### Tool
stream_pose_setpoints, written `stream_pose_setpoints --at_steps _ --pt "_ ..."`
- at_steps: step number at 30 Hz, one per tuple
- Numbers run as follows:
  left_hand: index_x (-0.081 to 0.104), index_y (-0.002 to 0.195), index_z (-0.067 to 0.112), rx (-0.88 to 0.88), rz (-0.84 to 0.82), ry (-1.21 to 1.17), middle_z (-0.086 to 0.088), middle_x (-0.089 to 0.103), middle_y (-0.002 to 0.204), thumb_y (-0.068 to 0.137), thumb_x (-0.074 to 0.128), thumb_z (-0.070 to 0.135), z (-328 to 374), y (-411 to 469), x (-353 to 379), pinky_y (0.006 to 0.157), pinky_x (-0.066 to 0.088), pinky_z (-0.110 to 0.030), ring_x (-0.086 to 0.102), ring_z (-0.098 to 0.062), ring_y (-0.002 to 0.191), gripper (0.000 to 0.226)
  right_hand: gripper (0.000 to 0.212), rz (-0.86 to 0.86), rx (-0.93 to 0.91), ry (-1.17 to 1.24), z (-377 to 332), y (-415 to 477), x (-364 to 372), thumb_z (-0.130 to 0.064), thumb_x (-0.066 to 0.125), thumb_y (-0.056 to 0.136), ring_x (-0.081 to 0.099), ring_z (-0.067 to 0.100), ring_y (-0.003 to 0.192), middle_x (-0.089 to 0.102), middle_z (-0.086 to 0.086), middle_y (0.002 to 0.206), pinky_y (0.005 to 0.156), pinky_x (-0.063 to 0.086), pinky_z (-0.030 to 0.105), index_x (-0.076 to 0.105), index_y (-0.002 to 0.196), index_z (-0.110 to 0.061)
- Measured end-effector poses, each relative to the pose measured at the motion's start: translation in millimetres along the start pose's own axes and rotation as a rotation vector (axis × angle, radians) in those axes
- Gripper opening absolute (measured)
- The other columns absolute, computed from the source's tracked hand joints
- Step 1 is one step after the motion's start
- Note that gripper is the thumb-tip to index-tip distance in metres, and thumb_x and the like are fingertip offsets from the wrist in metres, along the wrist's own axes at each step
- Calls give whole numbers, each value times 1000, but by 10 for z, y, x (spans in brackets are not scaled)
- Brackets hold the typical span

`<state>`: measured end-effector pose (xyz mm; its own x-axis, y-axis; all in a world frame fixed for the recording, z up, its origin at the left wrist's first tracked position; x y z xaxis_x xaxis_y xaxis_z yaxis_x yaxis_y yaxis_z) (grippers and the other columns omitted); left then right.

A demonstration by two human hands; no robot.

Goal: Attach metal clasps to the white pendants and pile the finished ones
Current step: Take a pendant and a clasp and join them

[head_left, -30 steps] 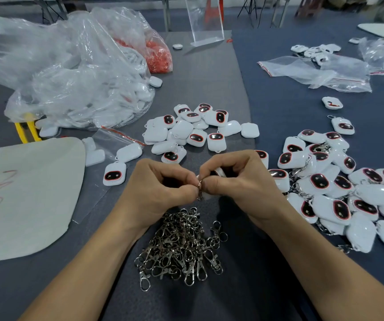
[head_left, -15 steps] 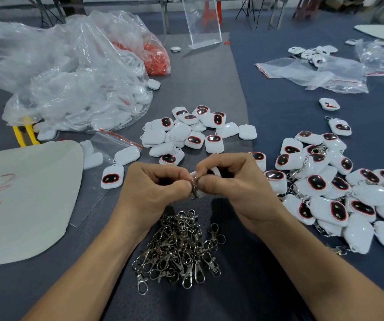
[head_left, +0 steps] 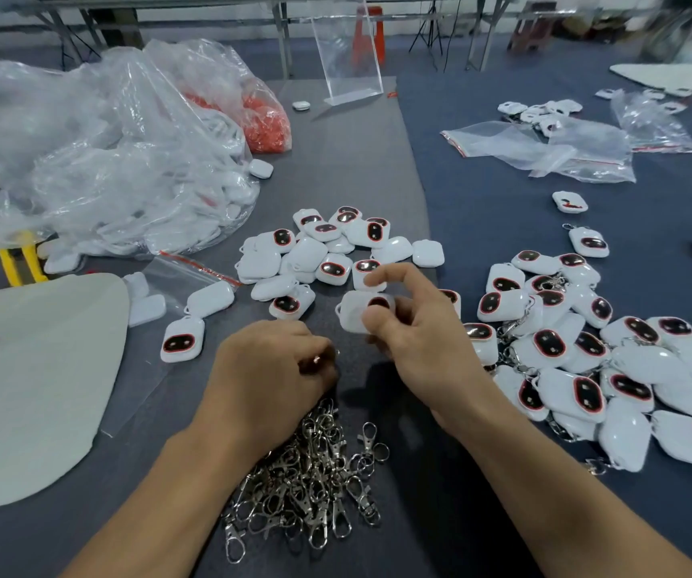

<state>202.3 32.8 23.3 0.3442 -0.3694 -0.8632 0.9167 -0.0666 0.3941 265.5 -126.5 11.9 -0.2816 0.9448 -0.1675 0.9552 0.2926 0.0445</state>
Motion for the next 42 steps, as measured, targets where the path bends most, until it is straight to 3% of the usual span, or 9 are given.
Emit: stream_pose_setpoints --at_steps 4,9,13,21,24,29,36,39,42 --pt "79 85 31 -40 -93 -117 18 59 68 74 84 23 -69 30 40 63 32 -8 50 -2 70 14 20 -42 -76 -248 -9 -16 -11 -15 66 94 43 4 52 63 0 66 50 39 20 62 95 -35" --pt "80 90 32 -22 -114 -193 14 64 72 75 79 22 -75 30 34 65 39 -14 54 -3 70 19 15 -77 -125 -397 -32 -24 -10 -16 68 93 51 -2 55 53 -25 54 51 36 9 67 95 -31" --pt "81 87 31 -45 -125 -274 15 63 70 72 75 24 -94 30 38 65 33 -5 52 9 66 18 16 -132 -117 -436 -66 2 -26 -15 67 93 51 0 52 52 -25 50 50 36 11 70 92 -31" --pt "80 84 33 -120 -131 -323 21 61 64 71 71 32 -143 30 67 64 34 -5 56 7 67 16 20 -177 -116 -485 -119 44 -21 -14 66 92 51 2 52 53 -24 50 51 36 12 72 88 -32" --pt "78 86 37 -157 -151 -348 19 66 72 70 70 36 -164 39 76 63 36 -9 58 2 69 18 18 -191 -119 -495 -132 38 -18 -14 67 91 52 1 54 53 -26 52 52 36 12 72 89 -32" --pt "77 85 39 -185 -155 -319 22 67 73 69 70 38 -180 33 78 62 37 -8 61 1 72 17 15 -196 -103 -471 -112 13 -22 -15 69 89 49 4 49 51 -19 47 49 36 14 71 87 -29" --pt "77 77 41 -206 -142 -336 28 66 70 71 84 23 -187 30 60 62 38 -6 60 6 69 20 14 -179 -34 -405 -85 -28 -52 -17 71 89 52 -1 48 56 -22 50 47 35 12 73 89 -31" --pt "76 75 43 -229 -77 -385 25 66 66 68 85 20 -185 11 41 56 38 -5 59 4 60 25 19 -179 38 -273 -83 -14 -65 -11 69 89 47 3 46 60 -9 54 53 40 25 74 86 -29" --pt "78 75 41 -270 -15 -518 18 68 64 68 82 15 -189 2 24 54 39 -5 56 3 55 27 23 -186 124 -15 -105 -23 -86 2 64 90 41 11 41 58 1 58 44 36 22 75 85 -17"
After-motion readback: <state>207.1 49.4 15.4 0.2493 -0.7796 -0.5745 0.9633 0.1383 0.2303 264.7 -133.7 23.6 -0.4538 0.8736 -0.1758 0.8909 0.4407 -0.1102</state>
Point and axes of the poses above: each hand's wrist, its own y-axis towards the middle knuckle, its own x-axis out of the palm, z = x × y, the point moved 3 cm from there along y, towards the middle knuckle
